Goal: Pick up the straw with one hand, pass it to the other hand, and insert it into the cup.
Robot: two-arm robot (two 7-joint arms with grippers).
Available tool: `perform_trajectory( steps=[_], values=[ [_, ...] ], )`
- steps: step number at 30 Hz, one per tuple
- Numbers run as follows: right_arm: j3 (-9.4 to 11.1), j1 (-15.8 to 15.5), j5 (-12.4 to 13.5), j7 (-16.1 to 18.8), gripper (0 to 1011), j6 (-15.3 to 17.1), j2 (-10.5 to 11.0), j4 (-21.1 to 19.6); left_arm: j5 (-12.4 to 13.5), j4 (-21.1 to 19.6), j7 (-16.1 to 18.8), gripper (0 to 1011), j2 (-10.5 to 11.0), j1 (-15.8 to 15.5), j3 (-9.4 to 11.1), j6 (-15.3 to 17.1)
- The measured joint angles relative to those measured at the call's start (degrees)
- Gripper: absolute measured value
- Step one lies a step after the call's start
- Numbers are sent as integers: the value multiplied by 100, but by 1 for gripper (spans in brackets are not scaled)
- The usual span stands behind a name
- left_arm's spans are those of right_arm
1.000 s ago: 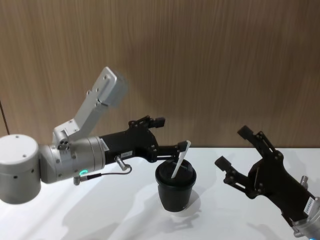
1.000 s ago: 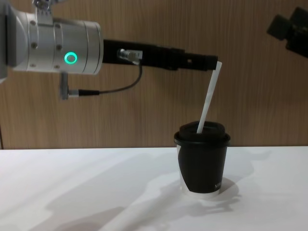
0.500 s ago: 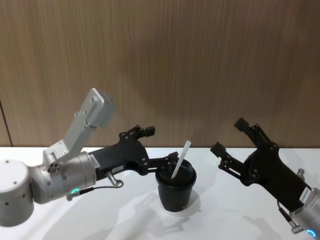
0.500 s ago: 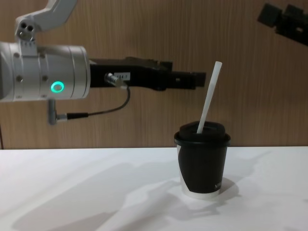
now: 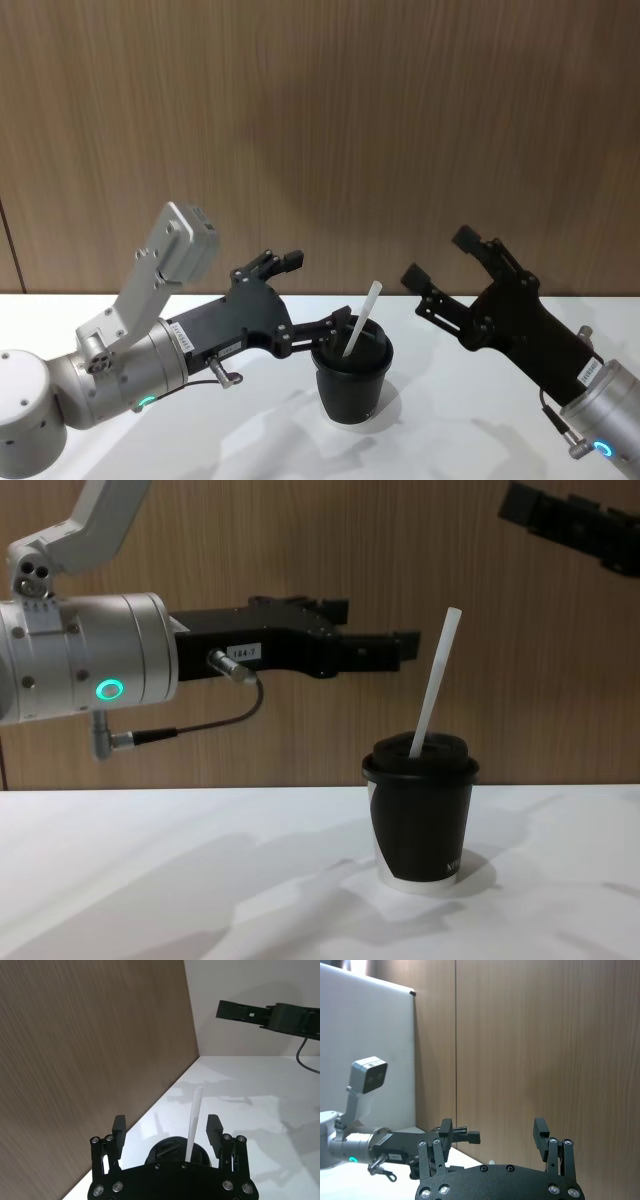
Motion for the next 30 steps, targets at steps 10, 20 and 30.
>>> perform_trajectory(
  steps=[10,20,30],
  values=[
    [-80,59,-82,-361,1001,185,-70,-112,175,68,17,1004,-143,19,-4,-384],
    [-172,90,-126,-672,1001,323,-130,-192,303,78,-5,1003,-276,11,6,-620],
    [-249,99,-130,-873,1001,379,-189,-223,344,-31,3,1004,-307,91,-33,-651]
  ],
)
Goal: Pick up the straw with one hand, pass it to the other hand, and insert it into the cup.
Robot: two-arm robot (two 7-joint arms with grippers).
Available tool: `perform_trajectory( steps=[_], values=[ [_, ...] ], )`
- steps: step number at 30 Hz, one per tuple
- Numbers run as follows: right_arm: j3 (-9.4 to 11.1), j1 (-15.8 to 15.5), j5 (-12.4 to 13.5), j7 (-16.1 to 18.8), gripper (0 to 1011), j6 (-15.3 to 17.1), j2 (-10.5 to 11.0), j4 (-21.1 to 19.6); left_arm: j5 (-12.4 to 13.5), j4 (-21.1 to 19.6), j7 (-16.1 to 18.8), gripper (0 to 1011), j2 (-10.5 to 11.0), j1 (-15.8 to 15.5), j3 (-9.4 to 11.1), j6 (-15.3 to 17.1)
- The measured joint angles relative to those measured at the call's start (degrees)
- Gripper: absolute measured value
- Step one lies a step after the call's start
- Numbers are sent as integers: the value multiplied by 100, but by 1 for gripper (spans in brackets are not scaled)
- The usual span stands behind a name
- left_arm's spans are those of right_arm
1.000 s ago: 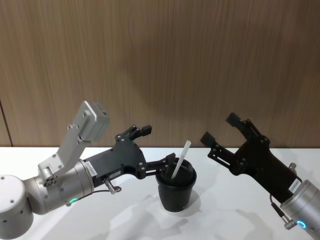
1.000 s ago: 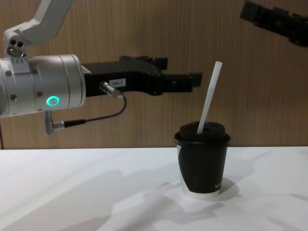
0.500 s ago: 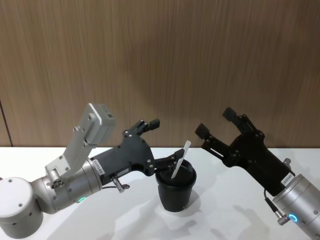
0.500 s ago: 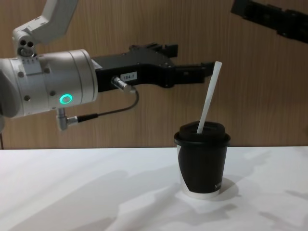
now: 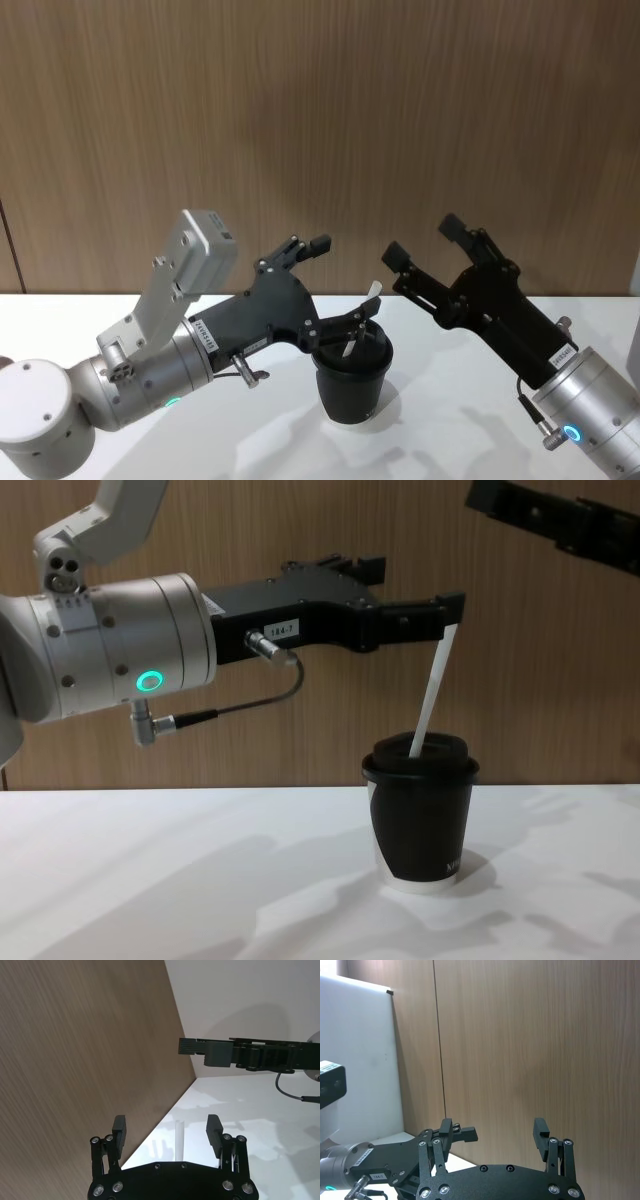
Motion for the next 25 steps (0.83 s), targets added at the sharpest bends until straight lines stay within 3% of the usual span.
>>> perform_trajectory(
  steps=[25],
  values=[
    [-62,8,27,-130,1001,24,-44,-21,24,-99,21,1003,-16,76,-40,34]
  ],
)
